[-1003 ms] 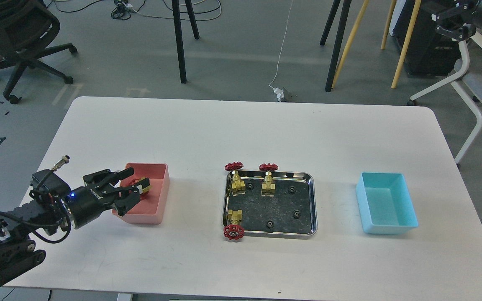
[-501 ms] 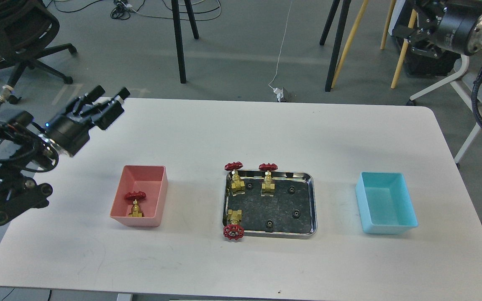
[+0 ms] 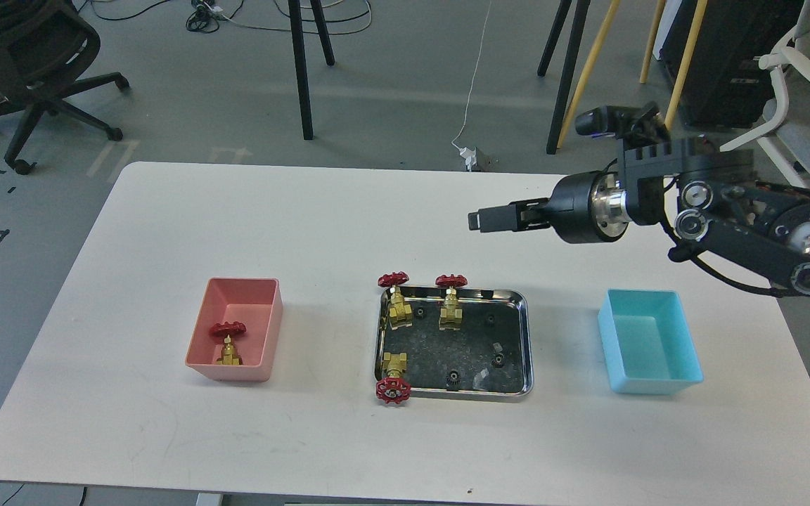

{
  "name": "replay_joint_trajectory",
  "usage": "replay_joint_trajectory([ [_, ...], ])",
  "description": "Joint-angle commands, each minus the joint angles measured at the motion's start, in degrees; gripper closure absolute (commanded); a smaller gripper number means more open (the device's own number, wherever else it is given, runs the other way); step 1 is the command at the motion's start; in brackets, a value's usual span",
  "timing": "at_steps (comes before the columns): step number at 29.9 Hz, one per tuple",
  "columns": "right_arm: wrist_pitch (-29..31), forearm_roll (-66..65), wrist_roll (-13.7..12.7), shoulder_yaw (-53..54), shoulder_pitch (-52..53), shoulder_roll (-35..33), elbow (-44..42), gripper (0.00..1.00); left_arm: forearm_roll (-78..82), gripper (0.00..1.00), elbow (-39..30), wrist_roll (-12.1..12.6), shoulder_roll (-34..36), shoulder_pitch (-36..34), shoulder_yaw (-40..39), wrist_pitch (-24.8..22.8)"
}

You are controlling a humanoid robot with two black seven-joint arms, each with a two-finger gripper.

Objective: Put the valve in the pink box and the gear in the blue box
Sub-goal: 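Withdraw the left arm and reach the right gripper toward the tray, then grasp the small dark gear on the tray with the right gripper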

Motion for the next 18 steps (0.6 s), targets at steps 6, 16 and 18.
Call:
replay_joint_trajectory([
  [6,0.0,-7.7,0.94,-14.08,2.25,4.3,2.03,0.01,-0.32,0.08,5.33,-0.01,1.41,-7.8,-0.29,-0.43],
  [16,0.0,-12.72,0.94,-19.28,-1.08,4.66,1.16,0.01,-0.32,0.08,6.83,-0.01,2.56,-8.77,-0.29,0.18],
  [18,0.0,-13.86,1.02,-19.28,-1.88,5.45,0.28,0.01,-0.32,0.08,6.92,-0.01,2.73,-8.77,-0.29,0.18],
])
